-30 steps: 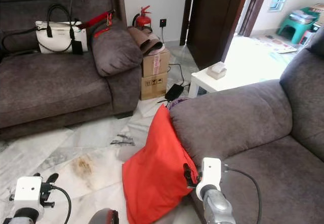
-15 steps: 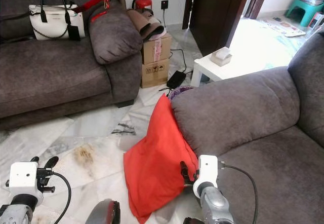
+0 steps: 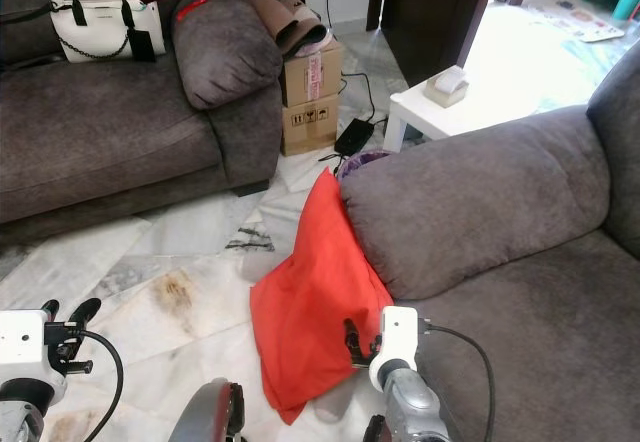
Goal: Move the pillow to the sofa from floor
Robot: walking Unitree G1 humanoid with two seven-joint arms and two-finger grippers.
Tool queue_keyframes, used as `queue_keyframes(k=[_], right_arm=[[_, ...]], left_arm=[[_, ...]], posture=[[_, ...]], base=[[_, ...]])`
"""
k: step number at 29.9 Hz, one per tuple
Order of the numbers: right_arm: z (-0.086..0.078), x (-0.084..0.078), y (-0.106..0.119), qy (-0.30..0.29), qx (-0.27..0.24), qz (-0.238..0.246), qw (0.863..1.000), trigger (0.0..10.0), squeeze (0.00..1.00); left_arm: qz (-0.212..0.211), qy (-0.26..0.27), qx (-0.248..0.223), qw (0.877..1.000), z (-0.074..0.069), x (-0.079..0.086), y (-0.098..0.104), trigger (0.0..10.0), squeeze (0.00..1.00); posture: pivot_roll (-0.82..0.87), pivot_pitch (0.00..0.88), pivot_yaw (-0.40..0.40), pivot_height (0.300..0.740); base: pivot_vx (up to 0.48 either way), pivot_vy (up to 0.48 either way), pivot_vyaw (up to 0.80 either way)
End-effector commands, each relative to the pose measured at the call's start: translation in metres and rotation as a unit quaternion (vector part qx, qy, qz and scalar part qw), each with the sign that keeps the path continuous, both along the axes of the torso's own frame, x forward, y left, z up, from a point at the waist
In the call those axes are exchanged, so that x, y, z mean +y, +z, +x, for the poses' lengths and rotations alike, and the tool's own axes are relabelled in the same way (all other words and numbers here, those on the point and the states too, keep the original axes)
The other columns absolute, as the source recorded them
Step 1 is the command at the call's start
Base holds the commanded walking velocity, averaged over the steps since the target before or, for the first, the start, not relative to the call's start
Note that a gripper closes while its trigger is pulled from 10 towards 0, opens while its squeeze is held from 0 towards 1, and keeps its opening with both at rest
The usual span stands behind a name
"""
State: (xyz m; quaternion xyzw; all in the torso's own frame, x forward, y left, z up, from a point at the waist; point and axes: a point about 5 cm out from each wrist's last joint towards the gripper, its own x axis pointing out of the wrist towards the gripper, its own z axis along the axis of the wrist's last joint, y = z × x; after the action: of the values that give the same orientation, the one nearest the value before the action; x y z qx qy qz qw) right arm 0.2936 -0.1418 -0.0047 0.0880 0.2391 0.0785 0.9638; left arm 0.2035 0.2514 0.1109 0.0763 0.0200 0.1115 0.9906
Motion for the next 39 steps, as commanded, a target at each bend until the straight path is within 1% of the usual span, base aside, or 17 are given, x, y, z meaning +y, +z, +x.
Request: queue_keyframes(k=[1,5,9,12,13,16,21,22,25,29,31,35,36,37,38,39], right_arm=[[-0.002,0.007,-0.002,0.005,0.004,0.018,1.000,10.0,0.00],[-0.003,0.013,-0.003,0.007,0.002,0.026,1.000,10.0,0.00],[0.001,0.018,0.002,0.006,-0.009,0.039,0.999,10.0,0.00],[0.004,0.017,0.005,-0.001,-0.015,0.034,0.999,10.0,0.00],[0.006,0.016,0.006,-0.007,-0.016,0.029,0.999,10.0,0.00],[0.011,0.000,0.011,-0.053,-0.024,0.000,0.998,10.0,0.00],[0.013,-0.020,0.014,-0.105,-0.032,-0.034,0.993,10.0,0.00],[0.013,-0.020,0.014,-0.105,-0.032,-0.034,0.993,10.0,0.00],[0.014,-0.027,0.017,-0.129,-0.039,-0.039,0.990,10.0,0.00],[0.015,-0.028,0.018,-0.139,-0.045,-0.048,0.988,10.0,0.00],[0.016,-0.028,0.019,-0.145,-0.046,-0.044,0.987,10.0,0.00],[0.019,-0.021,0.021,-0.148,-0.048,-0.016,0.988,10.0,0.00],[0.019,-0.020,0.022,-0.146,-0.049,-0.011,0.988,10.0,0.00],[0.021,-0.014,0.023,-0.137,-0.051,-0.006,0.989,10.0,0.00],[0.021,-0.014,0.023,-0.137,-0.051,-0.006,0.989,10.0,0.00],[0.021,-0.012,0.023,-0.133,-0.052,-0.003,0.990,7.8,0.00]], left_arm=[[-0.004,0.003,0.007,1.000,-0.005,0.004,0.004,10.0,0.00],[-0.005,0.002,0.004,1.000,-0.007,0.004,0.012,10.0,0.00],[-0.003,0.006,0.005,1.000,-0.014,0.005,0.018,10.0,0.00],[-0.003,0.007,0.009,1.000,-0.016,0.004,0.018,10.0,0.00],[-0.002,0.006,0.010,1.000,-0.016,0.003,0.018,10.0,0.00],[0.006,0.002,0.014,1.000,-0.015,0.002,0.021,10.0,0.00],[0.010,-0.001,0.018,1.000,-0.015,0.000,0.022,10.0,0.00],[0.010,-0.001,0.018,1.000,-0.015,0.000,0.022,10.0,0.00],[0.012,-0.001,0.021,1.000,-0.016,0.000,0.023,10.0,0.00],[0.014,-0.001,0.022,1.000,-0.017,-0.001,0.024,10.0,0.00],[0.015,-0.001,0.022,1.000,-0.018,-0.001,0.025,10.0,0.00],[0.016,-0.002,0.023,1.000,-0.020,-0.002,0.026,10.0,0.00],[0.016,-0.002,0.023,1.000,-0.020,-0.002,0.026,10.0,0.00],[0.017,-0.003,0.025,1.000,-0.020,-0.002,0.027,10.0,0.00],[0.017,-0.003,0.025,1.000,-0.020,-0.002,0.027,10.0,0.00],[0.017,-0.003,0.025,1.000,-0.021,-0.003,0.027,10.0,0.00]], posture=[[0.37,0.246,0.042,0.621],[0.41,0.254,0.051,0.621],[0.42,0.270,0.061,0.621],[0.42,0.272,0.063,0.621],[0.42,0.274,0.064,0.621],[0.42,0.274,0.067,0.621],[0.42,0.276,0.070,0.621],[0.42,0.276,0.070,0.621],[0.42,0.276,0.070,0.621],[0.43,0.282,0.073,0.621],[0.43,0.284,0.075,0.621],[0.44,0.288,0.078,0.621],[0.45,0.291,0.080,0.621],[0.46,0.291,0.081,0.621],[0.46,0.291,0.081,0.621],[0.46,0.291,0.081,0.621]], base=[[0.000,0.000,0.00],[0.000,0.000,0.00],[0.000,0.000,0.00],[0.000,0.000,0.00],[0.000,0.000,0.00],[0.000,0.000,0.00],[0.000,0.000,0.00],[0.000,0.000,0.00],[0.000,0.000,0.00],[0.000,0.000,0.00],[0.000,0.000,0.00],[0.000,0.000,0.00],[0.000,0.000,0.00],[0.000,0.000,0.00],[0.000,0.000,0.00],[0.000,0.000,0.00]])
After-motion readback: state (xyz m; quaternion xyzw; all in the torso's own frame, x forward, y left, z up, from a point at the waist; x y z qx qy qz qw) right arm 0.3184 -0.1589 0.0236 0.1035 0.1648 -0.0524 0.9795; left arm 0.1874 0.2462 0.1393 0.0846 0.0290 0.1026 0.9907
